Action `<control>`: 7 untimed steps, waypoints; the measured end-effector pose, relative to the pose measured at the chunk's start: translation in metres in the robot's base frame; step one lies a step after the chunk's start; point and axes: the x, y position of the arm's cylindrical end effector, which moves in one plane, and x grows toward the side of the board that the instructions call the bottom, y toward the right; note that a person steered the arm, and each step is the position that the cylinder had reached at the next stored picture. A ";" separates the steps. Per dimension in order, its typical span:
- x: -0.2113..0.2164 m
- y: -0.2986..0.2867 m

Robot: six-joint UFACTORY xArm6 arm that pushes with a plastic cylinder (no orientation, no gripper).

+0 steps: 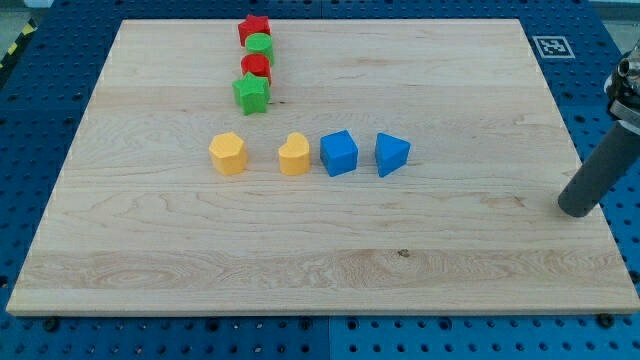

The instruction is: Move the yellow hexagon towards the center left side of the board

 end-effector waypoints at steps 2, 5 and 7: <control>0.000 0.001; -0.005 -0.032; -0.036 -0.133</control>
